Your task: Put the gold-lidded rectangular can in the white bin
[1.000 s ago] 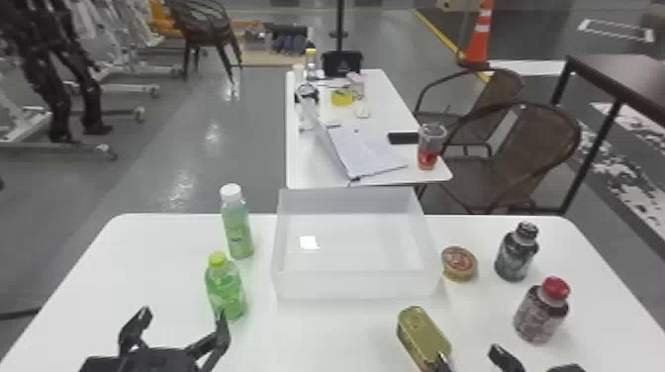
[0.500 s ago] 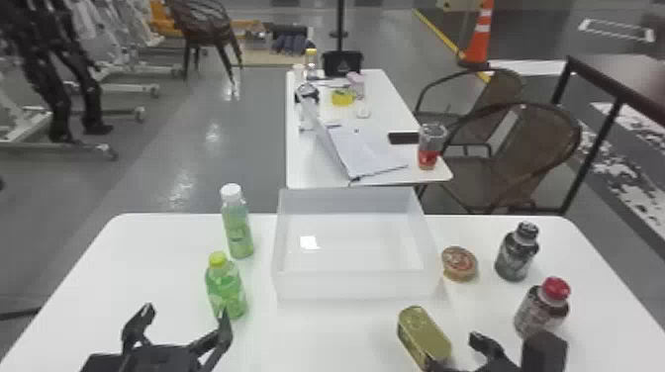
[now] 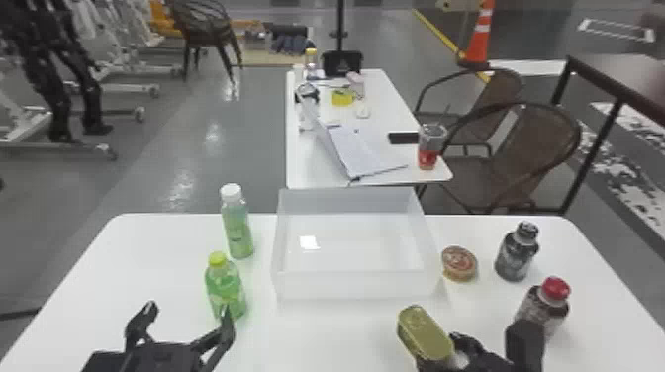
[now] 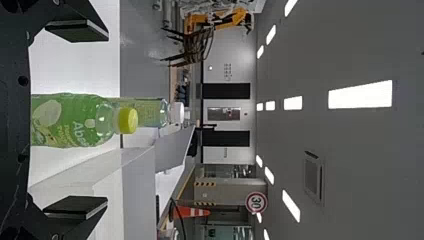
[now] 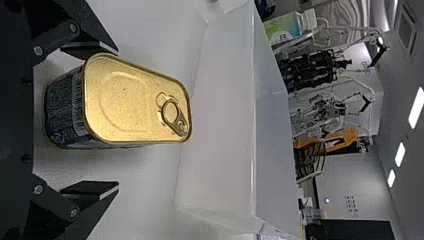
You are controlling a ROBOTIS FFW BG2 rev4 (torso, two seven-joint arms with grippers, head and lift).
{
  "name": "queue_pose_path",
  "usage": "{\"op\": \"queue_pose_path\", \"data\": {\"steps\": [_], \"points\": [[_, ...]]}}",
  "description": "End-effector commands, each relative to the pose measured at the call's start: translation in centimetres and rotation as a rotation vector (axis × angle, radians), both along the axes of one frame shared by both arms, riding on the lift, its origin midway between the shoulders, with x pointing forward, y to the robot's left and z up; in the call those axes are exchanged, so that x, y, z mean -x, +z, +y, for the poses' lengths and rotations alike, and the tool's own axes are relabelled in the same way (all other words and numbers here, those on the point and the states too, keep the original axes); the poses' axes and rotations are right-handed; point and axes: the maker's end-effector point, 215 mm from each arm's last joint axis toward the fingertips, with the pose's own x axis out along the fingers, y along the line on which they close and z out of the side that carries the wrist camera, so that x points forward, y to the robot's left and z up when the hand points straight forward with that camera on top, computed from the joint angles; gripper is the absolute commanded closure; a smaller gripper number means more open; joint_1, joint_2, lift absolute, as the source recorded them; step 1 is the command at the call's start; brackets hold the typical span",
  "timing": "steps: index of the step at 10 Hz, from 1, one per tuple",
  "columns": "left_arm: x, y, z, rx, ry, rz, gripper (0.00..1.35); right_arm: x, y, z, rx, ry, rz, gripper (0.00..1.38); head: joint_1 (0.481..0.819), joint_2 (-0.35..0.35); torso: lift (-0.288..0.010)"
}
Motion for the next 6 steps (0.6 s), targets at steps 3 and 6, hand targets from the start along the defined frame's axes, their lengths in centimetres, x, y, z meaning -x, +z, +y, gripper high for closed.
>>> {"op": "queue_pose_path", "data": {"steps": [3, 6], "points": [[-0.1, 0.0, 0.1, 0.001, 0.001, 0.000, 0.14, -0.3, -0.2, 0.5, 0.053, 0.026, 0.008, 1.02, 0.549, 0.000, -0.100], [-0.1, 0.0, 0.1, 0.000, 0.002, 0.000, 0.14, -0.4, 1.1, 0.8, 0.052, 0.028, -0.021, 1.06, 0.549, 0.000, -0.100]]}}
